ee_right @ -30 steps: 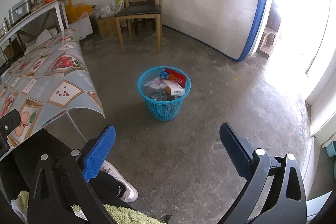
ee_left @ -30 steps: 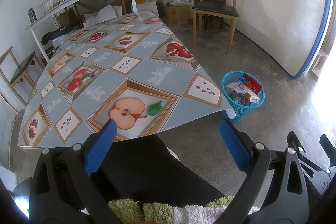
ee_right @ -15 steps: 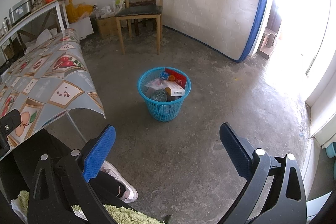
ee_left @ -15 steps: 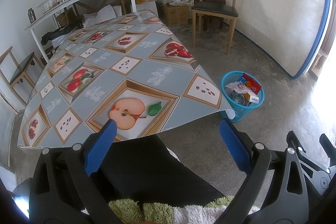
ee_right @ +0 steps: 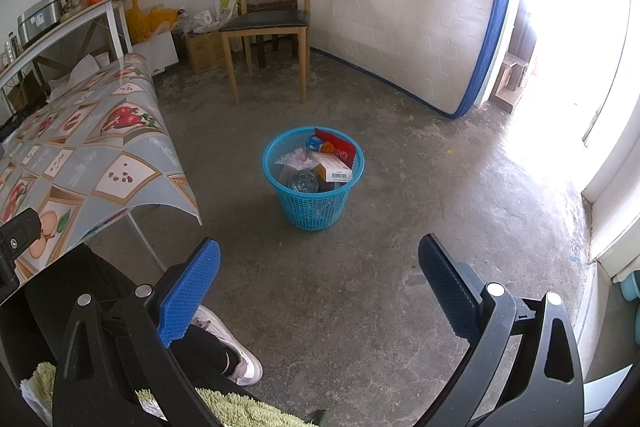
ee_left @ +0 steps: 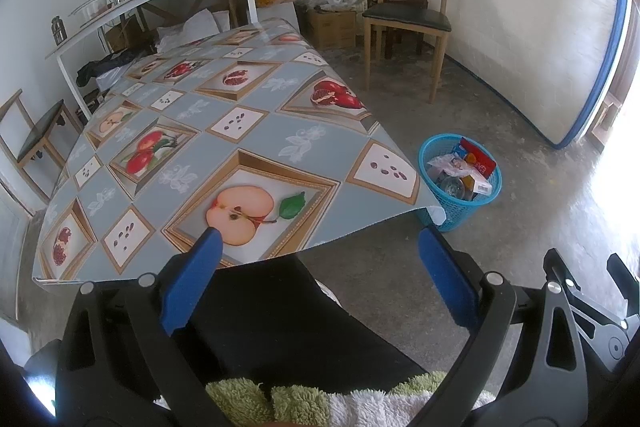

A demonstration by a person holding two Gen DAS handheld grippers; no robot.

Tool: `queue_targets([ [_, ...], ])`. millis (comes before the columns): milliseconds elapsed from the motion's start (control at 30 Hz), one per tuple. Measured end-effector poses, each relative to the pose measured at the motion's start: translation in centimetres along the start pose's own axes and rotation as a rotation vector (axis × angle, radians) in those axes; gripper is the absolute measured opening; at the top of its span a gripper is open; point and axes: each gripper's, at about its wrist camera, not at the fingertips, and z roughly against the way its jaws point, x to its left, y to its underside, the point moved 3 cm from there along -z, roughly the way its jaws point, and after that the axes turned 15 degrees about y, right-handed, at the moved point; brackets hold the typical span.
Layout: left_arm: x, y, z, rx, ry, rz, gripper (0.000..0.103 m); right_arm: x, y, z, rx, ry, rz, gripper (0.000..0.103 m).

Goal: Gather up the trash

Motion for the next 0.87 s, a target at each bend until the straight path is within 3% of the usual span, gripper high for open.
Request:
queue_targets([
  [867, -0.13, 0.0, -0.05, 0.0, 0.001, 0.001, 0.095, 0.16, 0.11, 0.1, -0.001, 0.001, 0.001, 0.097],
])
